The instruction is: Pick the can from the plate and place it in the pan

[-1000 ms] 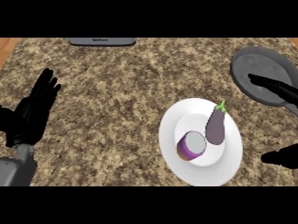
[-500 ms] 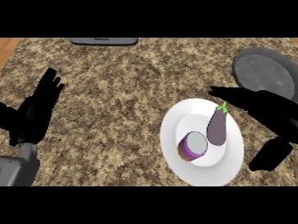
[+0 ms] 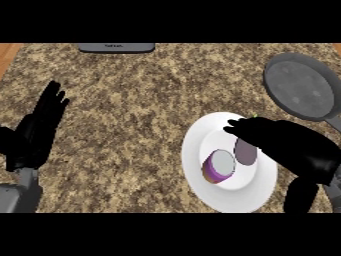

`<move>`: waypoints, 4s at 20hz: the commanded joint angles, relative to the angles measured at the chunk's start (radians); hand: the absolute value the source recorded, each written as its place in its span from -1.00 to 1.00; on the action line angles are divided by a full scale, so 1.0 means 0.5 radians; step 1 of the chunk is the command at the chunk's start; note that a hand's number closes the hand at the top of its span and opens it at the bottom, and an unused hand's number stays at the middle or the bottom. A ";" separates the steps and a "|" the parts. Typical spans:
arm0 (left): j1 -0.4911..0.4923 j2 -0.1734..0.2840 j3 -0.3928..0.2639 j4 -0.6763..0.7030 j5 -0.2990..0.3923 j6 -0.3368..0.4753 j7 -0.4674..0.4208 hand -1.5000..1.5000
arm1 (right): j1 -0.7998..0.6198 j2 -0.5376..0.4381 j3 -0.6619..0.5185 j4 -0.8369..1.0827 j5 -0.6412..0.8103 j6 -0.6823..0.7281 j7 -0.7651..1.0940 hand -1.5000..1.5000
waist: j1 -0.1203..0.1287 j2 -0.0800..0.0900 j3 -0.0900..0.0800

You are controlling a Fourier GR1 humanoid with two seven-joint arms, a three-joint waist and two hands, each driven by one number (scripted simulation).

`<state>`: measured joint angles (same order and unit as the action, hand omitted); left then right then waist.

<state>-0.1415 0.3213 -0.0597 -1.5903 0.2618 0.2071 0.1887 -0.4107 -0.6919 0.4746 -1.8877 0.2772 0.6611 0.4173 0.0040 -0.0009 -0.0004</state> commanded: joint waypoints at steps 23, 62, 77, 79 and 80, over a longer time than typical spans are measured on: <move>-0.005 -0.196 0.119 0.034 -0.170 -0.144 -0.003 0.00 | -0.080 0.831 0.102 0.197 0.840 0.327 0.398 -1.00 | -0.002 0.002 0.000; -0.031 -0.251 0.333 -0.034 -0.250 -0.320 0.142 0.00 | 0.125 1.179 -0.019 1.068 1.581 -0.345 -0.710 1.00 | -0.004 0.001 0.001; -0.023 -0.273 0.357 -0.011 -0.249 -0.313 0.110 0.00 | 0.252 0.902 -0.333 0.207 1.845 -0.741 -0.450 1.00 | -0.031 -0.009 0.001; -0.068 -0.246 0.360 -0.032 -0.289 -0.281 0.143 0.00 | 0.241 0.792 -0.456 -0.050 1.754 -0.642 -0.507 1.00 | -0.047 -0.013 0.001; 0.074 -0.359 0.266 -0.074 -0.342 -0.249 0.048 0.00 | 0.234 0.831 -0.424 -0.070 1.848 -0.711 -0.431 1.00 | -0.028 -0.012 0.001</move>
<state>-0.1448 0.1713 0.0993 -1.5983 0.1099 0.0677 0.2294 -0.2910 -0.2447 0.2929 -1.7957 1.1618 0.3458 0.1804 -0.0128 -0.0054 -0.0002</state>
